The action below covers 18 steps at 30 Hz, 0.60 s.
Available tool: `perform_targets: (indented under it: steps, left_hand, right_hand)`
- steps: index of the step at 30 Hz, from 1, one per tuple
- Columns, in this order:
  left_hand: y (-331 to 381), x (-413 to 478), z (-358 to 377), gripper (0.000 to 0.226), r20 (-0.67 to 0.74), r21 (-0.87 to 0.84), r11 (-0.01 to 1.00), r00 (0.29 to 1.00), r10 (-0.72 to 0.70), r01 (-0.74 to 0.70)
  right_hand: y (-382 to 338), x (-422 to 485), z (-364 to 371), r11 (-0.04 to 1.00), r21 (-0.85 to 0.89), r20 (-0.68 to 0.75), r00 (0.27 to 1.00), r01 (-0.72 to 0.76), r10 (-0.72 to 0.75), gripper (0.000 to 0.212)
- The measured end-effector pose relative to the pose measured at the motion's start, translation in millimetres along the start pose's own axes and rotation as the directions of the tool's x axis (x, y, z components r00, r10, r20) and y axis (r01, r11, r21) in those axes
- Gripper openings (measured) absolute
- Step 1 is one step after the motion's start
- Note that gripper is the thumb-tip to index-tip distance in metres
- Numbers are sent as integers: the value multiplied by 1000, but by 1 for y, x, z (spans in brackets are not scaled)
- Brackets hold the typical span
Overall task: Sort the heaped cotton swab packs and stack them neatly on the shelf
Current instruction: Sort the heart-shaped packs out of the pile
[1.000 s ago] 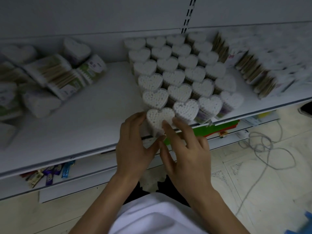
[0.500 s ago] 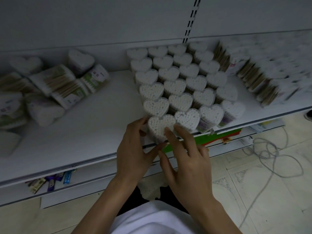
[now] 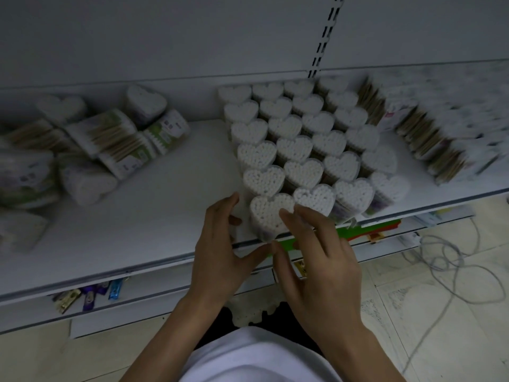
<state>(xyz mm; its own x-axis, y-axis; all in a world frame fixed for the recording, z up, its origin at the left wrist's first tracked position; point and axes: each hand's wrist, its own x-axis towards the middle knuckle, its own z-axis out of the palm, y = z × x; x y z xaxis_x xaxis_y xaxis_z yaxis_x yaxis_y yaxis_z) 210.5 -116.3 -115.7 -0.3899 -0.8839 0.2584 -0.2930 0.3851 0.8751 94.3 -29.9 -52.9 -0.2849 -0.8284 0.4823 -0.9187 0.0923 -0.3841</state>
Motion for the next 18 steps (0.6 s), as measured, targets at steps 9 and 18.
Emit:
perform_targets:
  steps: [9,18]
  left_hand:
    - [-16,21,-53,75,-172,219,973,979,110,-71]
    - [-51,27,-90,64,-424,185,964,900,-97,191]
  right_hand:
    - [-29,49,15,961,73,-33,964,265,-264,34]
    - [-72,139,47,893,106,228,864,437,-450,39]
